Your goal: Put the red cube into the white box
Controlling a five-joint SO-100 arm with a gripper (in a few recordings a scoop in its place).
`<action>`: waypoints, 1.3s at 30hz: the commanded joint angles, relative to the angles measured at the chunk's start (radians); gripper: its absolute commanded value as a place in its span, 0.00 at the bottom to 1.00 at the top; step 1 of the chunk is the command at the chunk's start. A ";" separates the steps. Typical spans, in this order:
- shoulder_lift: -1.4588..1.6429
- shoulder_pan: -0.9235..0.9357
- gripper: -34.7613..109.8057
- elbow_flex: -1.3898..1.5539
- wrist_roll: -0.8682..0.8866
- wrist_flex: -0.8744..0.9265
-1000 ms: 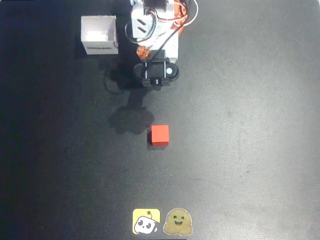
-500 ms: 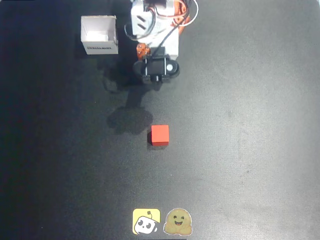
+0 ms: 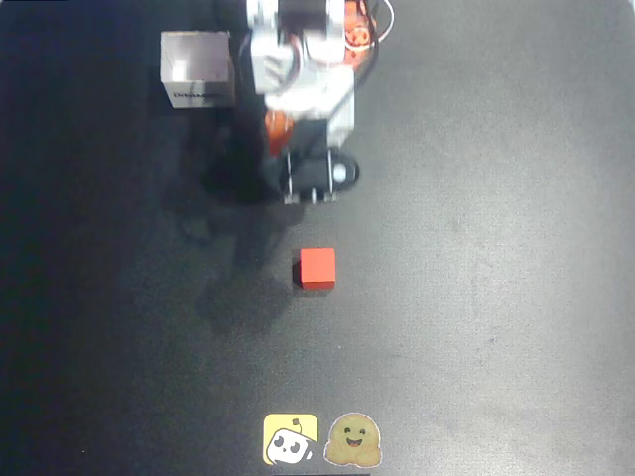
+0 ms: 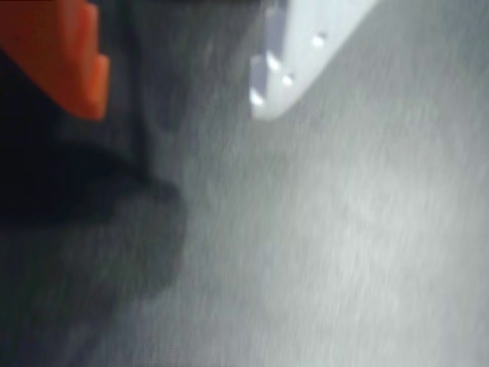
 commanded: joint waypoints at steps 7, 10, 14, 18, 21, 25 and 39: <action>-0.296 -0.017 0.35 -0.140 0.012 -0.146; -0.360 -0.035 0.37 -0.175 0.026 -0.166; -0.443 -0.067 0.39 -0.229 0.052 -0.186; -0.525 -0.100 0.41 -0.262 0.077 -0.239; -0.569 -0.112 0.41 -0.270 0.094 -0.288; -0.637 -0.123 0.42 -0.302 0.117 -0.319; -0.759 -0.126 0.42 -0.339 0.120 -0.426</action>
